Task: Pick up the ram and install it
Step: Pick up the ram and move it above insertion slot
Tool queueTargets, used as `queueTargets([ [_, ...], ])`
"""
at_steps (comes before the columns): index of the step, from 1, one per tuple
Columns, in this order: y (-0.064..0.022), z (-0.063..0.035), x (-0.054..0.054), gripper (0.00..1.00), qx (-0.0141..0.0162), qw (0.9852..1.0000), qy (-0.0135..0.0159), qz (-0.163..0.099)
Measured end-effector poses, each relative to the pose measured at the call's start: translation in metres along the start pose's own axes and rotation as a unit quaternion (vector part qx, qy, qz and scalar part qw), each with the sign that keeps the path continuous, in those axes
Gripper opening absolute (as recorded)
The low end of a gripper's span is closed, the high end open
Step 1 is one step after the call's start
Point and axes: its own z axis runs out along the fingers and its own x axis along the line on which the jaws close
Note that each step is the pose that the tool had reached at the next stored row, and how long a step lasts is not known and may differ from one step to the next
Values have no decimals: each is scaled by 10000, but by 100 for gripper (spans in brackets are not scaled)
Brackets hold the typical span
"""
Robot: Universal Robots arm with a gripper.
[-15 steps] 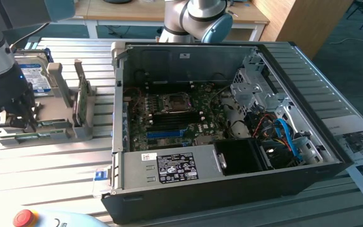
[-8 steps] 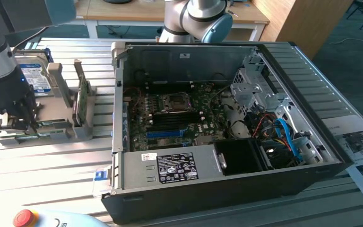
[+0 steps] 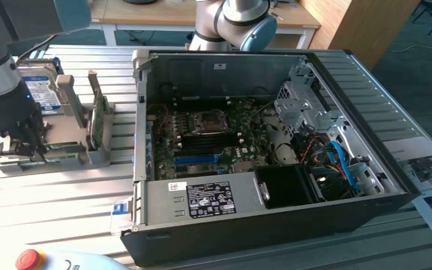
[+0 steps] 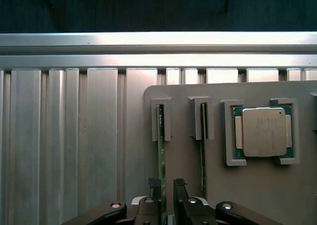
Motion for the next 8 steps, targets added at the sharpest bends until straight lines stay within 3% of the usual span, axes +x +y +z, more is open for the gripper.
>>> queueTargets([
  [8,-3,-31,-2,24,8,10000,-9,1],
])
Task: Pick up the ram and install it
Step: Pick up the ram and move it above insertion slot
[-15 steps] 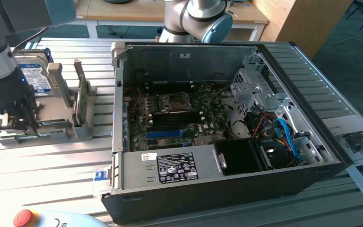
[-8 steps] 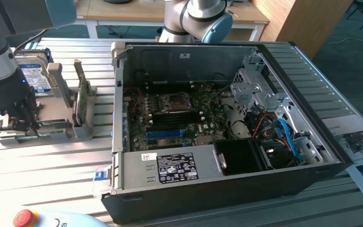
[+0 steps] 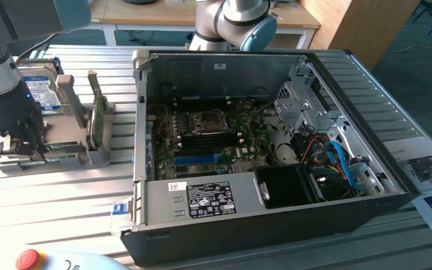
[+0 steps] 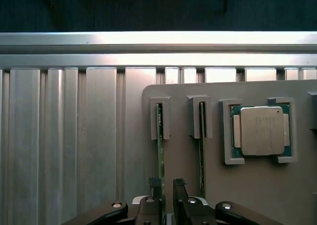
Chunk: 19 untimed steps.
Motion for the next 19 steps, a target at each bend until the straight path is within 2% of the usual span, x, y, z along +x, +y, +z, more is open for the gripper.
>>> queueTargets([
  [1,2,-29,2,24,-11,10000,5,-1],
  [4,1,-76,5,24,-19,10000,6,-2],
  [9,-2,-79,7,24,-20,10000,7,-2],
  [15,-56,-91,26,24,-23,10000,7,-2],
  [19,-61,-91,46,24,-23,10000,7,-2],
])
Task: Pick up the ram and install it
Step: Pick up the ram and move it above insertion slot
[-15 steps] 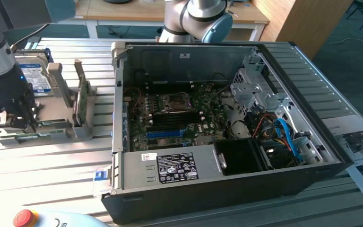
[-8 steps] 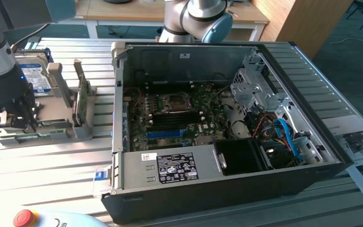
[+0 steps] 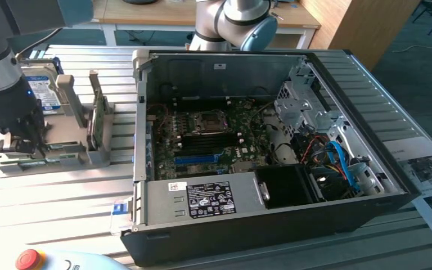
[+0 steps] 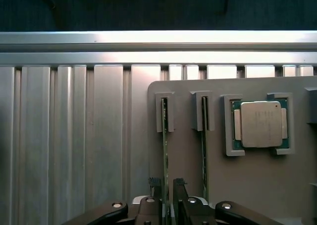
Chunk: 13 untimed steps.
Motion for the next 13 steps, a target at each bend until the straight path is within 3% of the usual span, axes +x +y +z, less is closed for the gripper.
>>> queueTargets([
  [7,-3,3,42,24,1,10000,-1,1],
  [13,-71,4,42,24,0,10000,0,0],
])
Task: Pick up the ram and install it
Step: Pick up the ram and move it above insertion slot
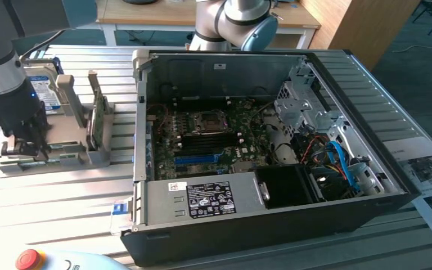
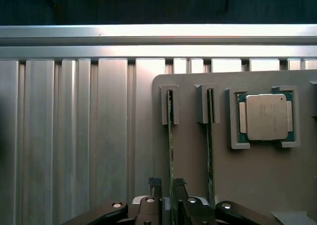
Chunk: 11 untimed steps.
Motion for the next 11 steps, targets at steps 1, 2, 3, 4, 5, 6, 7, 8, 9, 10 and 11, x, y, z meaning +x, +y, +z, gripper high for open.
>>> queueTargets([
  [1,-7,1,-1,24,1,10000,0,0],
  [2,-12,4,-2,24,1,10000,-1,1],
  [3,-16,7,-5,24,1,10000,-1,1],
  [4,-19,11,-10,24,1,10000,-1,0],
  [5,-20,14,-16,24,1,10000,-1,0],
  [6,-20,16,-20,24,1,10000,-1,0],
  [7,-20,18,-24,24,1,10000,-1,0],
  [8,-20,18,-26,24,0,10000,0,-1],
  [9,-19,20,-31,24,1,10000,0,0],
  [10,-20,23,-34,24,1,10000,-1,0],
  [11,-20,27,-36,24,1,10000,0,0],
])
